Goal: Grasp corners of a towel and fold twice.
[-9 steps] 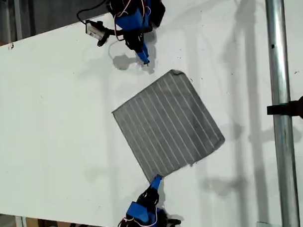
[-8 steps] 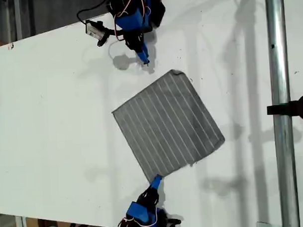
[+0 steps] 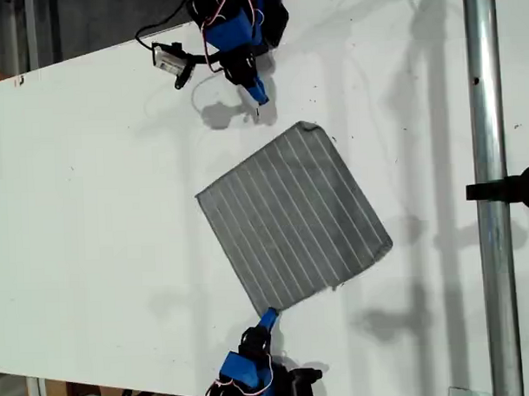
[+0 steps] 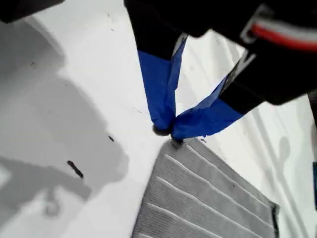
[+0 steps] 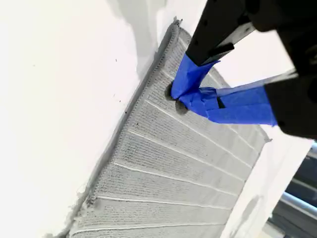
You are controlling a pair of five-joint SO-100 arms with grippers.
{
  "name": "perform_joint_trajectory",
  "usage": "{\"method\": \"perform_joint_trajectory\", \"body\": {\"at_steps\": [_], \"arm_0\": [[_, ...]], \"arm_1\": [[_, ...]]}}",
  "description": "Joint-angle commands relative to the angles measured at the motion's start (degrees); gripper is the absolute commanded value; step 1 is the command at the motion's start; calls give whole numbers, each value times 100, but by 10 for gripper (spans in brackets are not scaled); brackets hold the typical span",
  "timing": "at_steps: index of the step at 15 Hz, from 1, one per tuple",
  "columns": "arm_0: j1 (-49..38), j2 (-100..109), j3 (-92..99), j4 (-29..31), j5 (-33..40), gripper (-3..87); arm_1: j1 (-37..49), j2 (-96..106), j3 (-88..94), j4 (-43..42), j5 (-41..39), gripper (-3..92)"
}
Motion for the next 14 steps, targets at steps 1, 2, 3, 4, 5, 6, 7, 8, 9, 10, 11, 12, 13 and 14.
{"method": "perform_joint_trajectory", "body": {"at_steps": [1,2,3,4,5,6,7,8,9,10,11,12,13,14], "arm_0": [[-9,26,26,44,-132,-28],[-9,26,26,62,-141,-28],[-9,26,26,79,-141,-28],[-9,26,26,88,-149,-28],[9,26,26,88,-176,-28],[18,26,26,88,-211,-28],[26,26,26,88,-237,-28],[26,26,26,88,-264,-28],[35,26,26,88,-272,-28],[44,26,26,88,-290,-28],[53,26,18,97,-299,-28],[53,26,9,97,-299,-28],[53,26,-9,105,-290,-28],[53,26,-9,114,-290,-28]], "arm_1": [[-290,-2197,-1714,-501,-97,-3],[-378,-3542,-2769,-431,-246,-3],[-545,-4491,-3674,-308,-246,-3],[-721,-5256,-4447,-149,-422,-3],[-914,-6117,-5221,308,-888,-3],[-1046,-7049,-5941,686,-1371,16],[-1099,-7840,-6504,984,-1608,101],[-1116,-8525,-6952,1406,-1582,266],[-1107,-8991,-7242,1679,-1661,374],[-1081,-9105,-7181,1521,-1846,399],[-1046,-9229,-7049,1345,-1951,408],[-1020,-9448,-6882,1222,-1960,413],[-1011,-9659,-6680,984,-1960,411],[-1002,-9773,-6293,580,-1960,407]]}}
